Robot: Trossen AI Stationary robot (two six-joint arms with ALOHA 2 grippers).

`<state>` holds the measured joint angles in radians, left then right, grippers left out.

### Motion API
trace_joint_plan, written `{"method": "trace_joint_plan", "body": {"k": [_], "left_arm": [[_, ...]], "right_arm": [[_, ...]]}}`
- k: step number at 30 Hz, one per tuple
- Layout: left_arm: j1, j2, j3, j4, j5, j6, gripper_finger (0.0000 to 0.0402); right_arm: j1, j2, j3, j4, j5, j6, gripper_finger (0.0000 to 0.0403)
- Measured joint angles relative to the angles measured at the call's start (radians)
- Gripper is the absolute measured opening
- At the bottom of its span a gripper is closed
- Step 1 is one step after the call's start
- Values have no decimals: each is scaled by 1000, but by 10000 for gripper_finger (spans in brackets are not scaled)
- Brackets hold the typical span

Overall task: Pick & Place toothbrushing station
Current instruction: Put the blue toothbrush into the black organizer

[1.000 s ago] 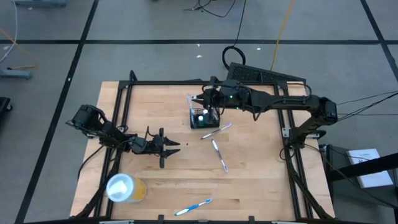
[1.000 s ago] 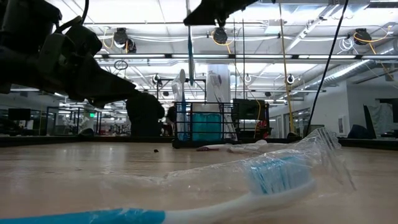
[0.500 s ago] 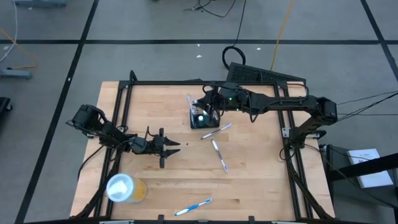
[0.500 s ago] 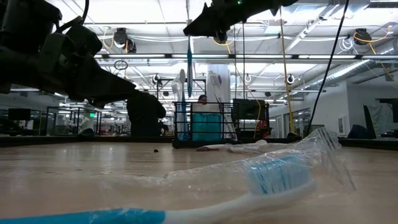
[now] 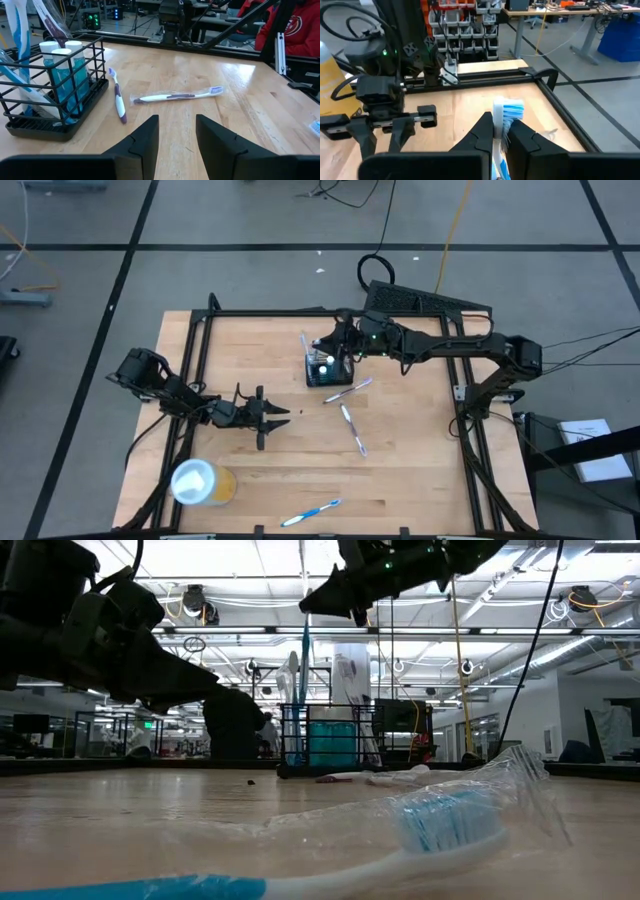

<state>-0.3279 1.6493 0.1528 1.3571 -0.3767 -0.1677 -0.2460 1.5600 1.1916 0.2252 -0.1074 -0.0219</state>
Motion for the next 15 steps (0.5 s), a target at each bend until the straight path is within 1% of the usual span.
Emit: {"method": "trace_joint_plan", "body": {"k": [4,9,12,15], "left_arm": [[0,0,0,0,0,0,131],[0,0,0,0,0,0,131],[-1,0,0,0,-10,0,131],[0,0,0,0,-18,1,131]], "right_arm": [[-20,0,-51,54,-4,12,14],[-46,0,-97,106,-44,38,14],[-56,28,-100,110,-82,41,14],[-57,66,-100,122,-87,37,14]]}}
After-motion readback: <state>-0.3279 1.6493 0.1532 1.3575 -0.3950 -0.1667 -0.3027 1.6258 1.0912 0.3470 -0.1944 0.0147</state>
